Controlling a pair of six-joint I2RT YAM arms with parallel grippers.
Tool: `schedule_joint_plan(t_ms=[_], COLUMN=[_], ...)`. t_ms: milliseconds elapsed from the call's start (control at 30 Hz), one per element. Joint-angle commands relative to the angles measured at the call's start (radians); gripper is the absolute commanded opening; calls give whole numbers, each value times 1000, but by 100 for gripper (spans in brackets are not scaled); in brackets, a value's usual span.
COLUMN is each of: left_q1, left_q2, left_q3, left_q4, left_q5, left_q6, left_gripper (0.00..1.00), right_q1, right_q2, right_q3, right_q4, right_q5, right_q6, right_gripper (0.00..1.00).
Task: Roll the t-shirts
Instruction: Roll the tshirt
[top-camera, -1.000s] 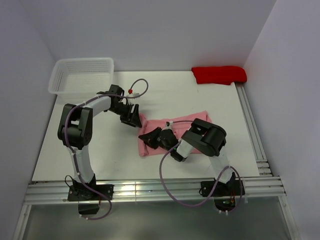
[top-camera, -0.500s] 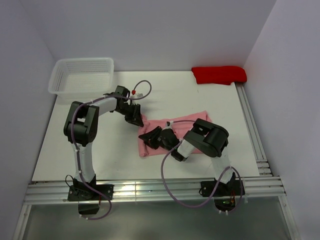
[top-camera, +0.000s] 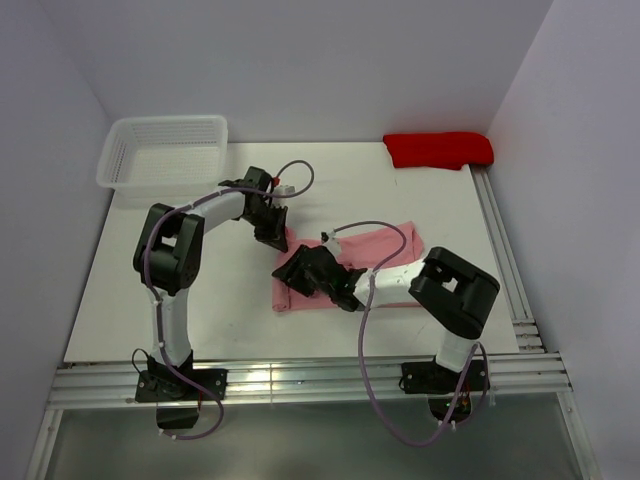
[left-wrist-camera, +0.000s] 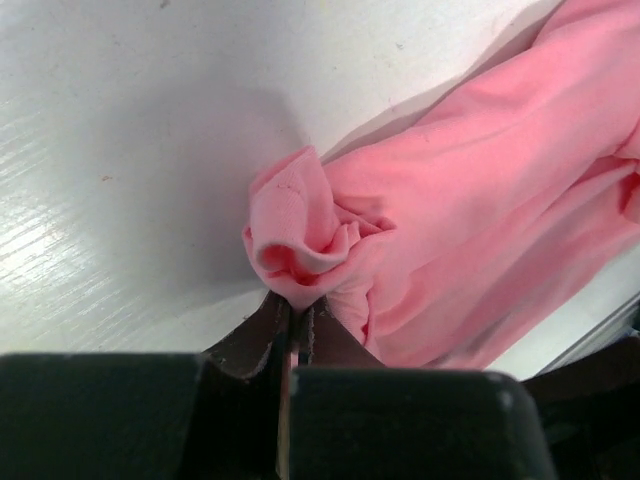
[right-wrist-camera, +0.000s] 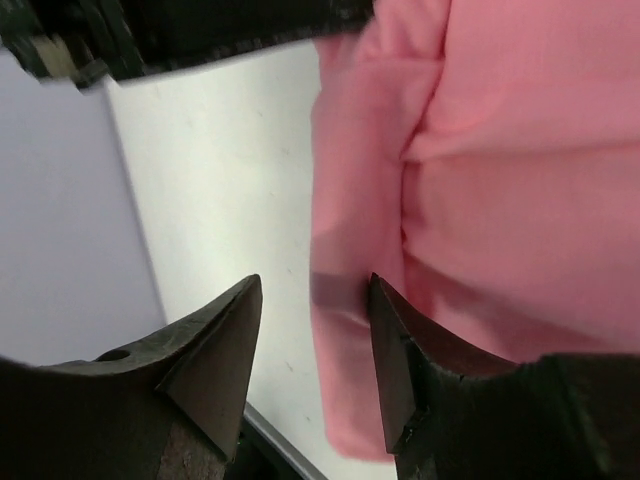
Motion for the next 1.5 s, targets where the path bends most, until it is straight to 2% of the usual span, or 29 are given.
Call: schedule_joint_plan(t_ms=[0, 33, 133, 300, 500, 567, 633, 667, 767, 867, 933, 1167, 1467], left_q1=[-12, -14, -18, -21, -21, -21, -21, -21, -29, -32, -34, -40, -46], left_q2=[0, -1, 2, 6, 19, 22, 25, 22, 13, 10, 11, 10, 16], left_q3=[31, 34, 42, 50, 73, 80, 83, 82, 71, 67, 70, 74, 83], left_q4=[-28, -36, -46, -54, -69, -74, -76, -77, -71, -69, -72, -76, -82], left_q5=[-131, -136, -148, -162, -174, -176, -173, -176, -185, -193, -196, -197, -193], left_q6=[11, 12, 15, 17, 15, 15, 15, 14, 15, 12, 8, 1, -2], left_gripper=[0, 0, 0, 0, 0, 0, 0, 0, 0, 0, 0, 0, 0], right_q1=[41, 57, 85, 148, 183, 194, 203, 205, 205, 205, 205, 203, 151], right_q2=[-21, -15, -9, 12, -10, -23, -27, -29, -46, -60, -61, -57, 138], right_q3=[57, 83, 115, 153, 68, 63, 63, 63, 80, 141, 205, 379, 647], right_q4=[-218, -287, -352, -468, -392, -401, -419, -424, -484, -595, -687, -882, -953], right_q5=[65, 87, 118, 158, 135, 143, 147, 152, 180, 224, 244, 351, 450], right_q6=[-38, -32, -29, -6, 39, 50, 50, 53, 44, 11, -15, -79, -219], right_gripper=[55, 55, 54, 37, 11, 9, 13, 26, 42, 52, 55, 57, 50])
